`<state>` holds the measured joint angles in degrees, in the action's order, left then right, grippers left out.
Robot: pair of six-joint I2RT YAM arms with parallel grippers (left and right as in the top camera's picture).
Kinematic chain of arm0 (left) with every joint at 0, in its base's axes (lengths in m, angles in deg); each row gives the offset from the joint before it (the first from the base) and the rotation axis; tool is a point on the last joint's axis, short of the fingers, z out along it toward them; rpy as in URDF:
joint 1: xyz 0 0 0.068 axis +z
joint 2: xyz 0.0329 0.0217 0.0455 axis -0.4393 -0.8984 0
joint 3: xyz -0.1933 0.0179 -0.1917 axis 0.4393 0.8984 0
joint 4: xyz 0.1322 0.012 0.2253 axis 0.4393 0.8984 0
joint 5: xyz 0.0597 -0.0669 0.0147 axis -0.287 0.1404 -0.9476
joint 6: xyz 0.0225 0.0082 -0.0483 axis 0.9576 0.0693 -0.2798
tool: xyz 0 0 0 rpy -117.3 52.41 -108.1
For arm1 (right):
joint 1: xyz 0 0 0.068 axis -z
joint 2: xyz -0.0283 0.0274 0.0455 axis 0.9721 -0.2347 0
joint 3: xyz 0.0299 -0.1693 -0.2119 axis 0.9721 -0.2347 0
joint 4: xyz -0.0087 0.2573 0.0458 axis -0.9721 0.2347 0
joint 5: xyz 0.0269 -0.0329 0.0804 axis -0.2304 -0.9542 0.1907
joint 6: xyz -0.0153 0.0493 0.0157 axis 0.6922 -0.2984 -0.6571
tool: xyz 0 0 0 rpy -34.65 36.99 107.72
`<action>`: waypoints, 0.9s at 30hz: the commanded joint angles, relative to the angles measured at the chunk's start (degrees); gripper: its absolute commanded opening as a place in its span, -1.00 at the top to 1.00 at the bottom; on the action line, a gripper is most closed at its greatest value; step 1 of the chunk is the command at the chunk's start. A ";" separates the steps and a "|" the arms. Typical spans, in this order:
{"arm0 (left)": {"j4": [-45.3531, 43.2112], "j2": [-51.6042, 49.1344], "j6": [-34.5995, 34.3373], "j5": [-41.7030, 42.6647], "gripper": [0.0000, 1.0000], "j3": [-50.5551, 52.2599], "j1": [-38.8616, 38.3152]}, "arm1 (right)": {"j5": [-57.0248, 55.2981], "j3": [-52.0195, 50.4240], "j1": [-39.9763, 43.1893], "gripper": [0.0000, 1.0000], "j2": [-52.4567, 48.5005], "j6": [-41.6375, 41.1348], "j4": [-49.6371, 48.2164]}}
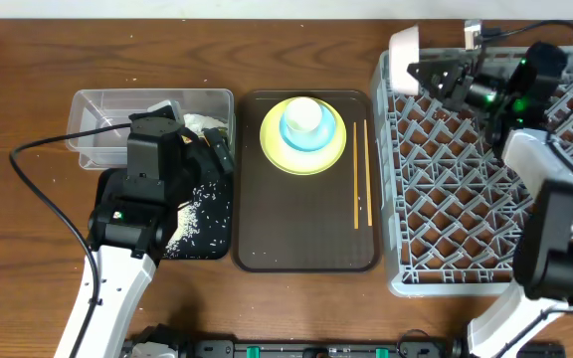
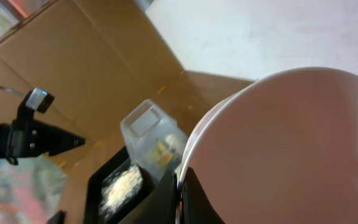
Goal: Sort waste into correct bins and load items into the dishwasher rack
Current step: 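Lower the pink bowl into the rack's back row and open the right gripper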
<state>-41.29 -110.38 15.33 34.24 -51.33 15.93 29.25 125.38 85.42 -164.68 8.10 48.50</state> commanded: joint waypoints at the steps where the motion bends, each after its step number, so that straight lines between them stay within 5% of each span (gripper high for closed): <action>1: 0.13 -0.17 0.55 -0.50 -0.79 -1.01 0.26 | 4.74 0.28 0.26 0.98 -3.56 -2.14 -1.53; 27: 0.13 -0.17 0.57 -0.50 -0.80 -1.01 0.26 | 7.58 0.22 9.20 0.98 -7.21 -6.19 2.08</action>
<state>-41.29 -110.38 15.33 34.26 -51.33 15.93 37.71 125.40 93.75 -171.11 3.03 49.53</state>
